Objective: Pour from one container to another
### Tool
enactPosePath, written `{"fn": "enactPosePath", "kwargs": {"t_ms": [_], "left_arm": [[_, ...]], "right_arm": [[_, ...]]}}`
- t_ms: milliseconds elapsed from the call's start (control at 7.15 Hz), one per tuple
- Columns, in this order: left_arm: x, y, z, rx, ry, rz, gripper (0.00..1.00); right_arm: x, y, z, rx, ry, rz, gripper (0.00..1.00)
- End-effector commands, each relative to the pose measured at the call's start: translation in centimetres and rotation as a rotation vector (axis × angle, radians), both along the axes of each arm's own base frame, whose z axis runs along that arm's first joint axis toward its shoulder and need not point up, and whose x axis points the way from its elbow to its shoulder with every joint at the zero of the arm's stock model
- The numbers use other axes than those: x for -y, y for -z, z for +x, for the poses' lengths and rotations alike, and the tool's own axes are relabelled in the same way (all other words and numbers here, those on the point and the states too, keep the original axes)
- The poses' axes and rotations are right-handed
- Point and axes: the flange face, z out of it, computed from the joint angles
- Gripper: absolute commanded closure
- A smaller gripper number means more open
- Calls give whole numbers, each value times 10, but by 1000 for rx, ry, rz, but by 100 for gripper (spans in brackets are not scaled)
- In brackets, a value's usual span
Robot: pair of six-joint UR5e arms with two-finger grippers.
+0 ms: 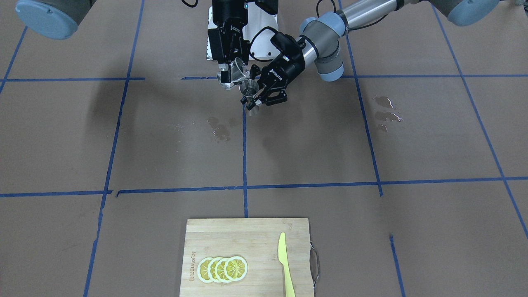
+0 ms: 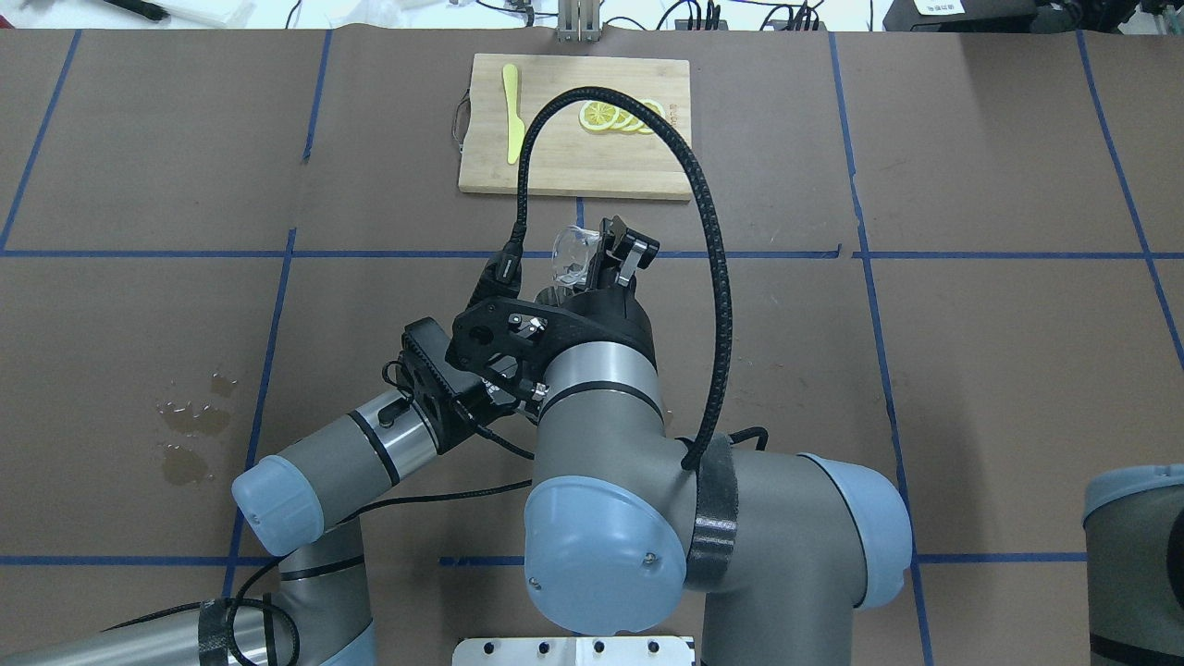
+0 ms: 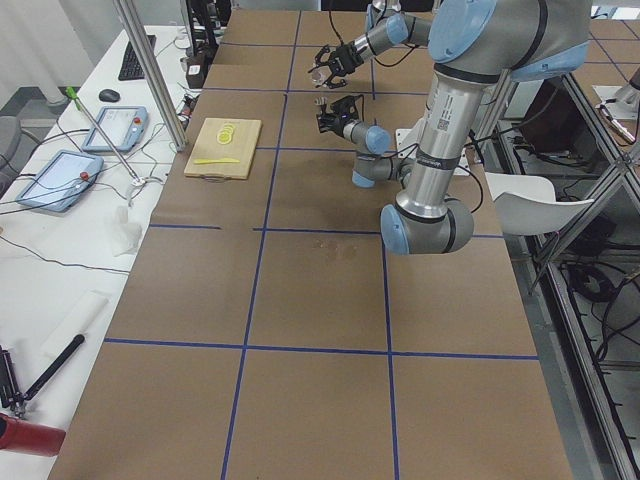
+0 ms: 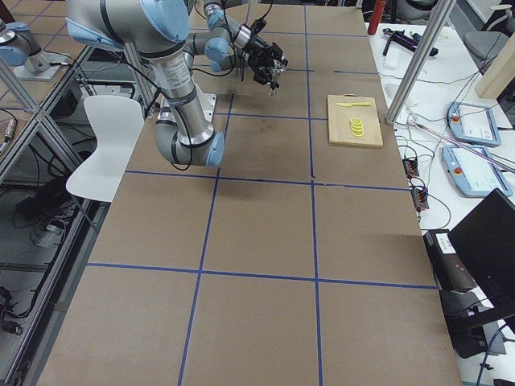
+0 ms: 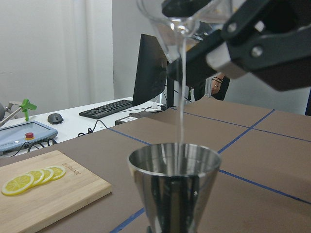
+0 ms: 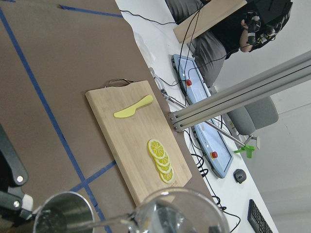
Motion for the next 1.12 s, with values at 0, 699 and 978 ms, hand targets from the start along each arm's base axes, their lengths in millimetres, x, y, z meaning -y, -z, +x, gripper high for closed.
{"fn": "enactPosePath", "kwargs": {"t_ms": [0, 699, 978], "left_arm": [[0, 0, 0, 0, -2, 1, 100], [0, 2, 0, -3, 0, 1, 100], [0, 2, 0, -3, 0, 1, 100]], "right_arm": [[1, 2, 1, -25, 13, 12, 100], [3, 3, 2, -80, 36, 41, 100], [3, 5, 3, -68, 32, 42, 100]]}}
